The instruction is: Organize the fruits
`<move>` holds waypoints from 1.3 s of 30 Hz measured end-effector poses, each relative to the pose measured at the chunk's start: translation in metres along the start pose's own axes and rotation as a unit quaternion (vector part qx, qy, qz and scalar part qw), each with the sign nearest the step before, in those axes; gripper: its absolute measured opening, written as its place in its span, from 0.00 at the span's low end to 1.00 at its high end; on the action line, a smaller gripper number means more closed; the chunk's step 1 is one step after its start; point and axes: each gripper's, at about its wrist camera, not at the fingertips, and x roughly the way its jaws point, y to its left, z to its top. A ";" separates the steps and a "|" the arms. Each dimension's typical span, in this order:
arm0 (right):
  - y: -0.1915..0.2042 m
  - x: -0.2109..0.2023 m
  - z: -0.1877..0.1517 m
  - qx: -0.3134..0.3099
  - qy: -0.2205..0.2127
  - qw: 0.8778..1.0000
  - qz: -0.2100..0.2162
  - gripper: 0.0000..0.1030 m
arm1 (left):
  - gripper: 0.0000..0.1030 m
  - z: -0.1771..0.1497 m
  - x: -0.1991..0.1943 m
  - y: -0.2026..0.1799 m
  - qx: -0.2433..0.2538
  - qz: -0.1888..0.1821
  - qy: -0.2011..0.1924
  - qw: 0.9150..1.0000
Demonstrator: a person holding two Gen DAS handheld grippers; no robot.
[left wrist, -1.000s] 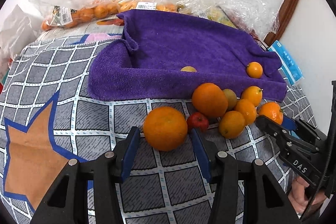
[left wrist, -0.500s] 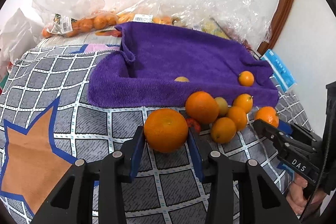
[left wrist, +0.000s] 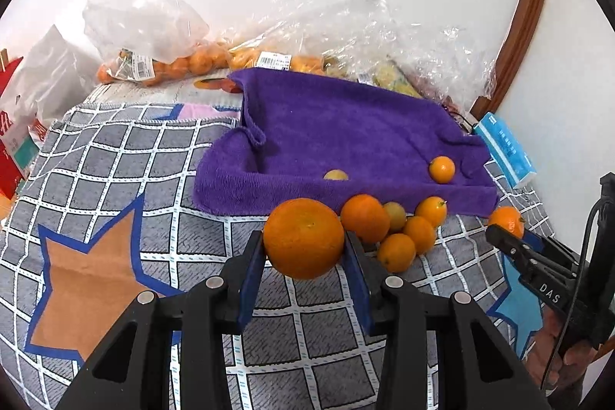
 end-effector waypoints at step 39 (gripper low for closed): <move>0.003 -0.055 0.023 0.000 -0.061 0.998 -0.013 0.42 | 0.37 0.018 -0.028 -0.016 -0.003 -0.004 -0.020 1.000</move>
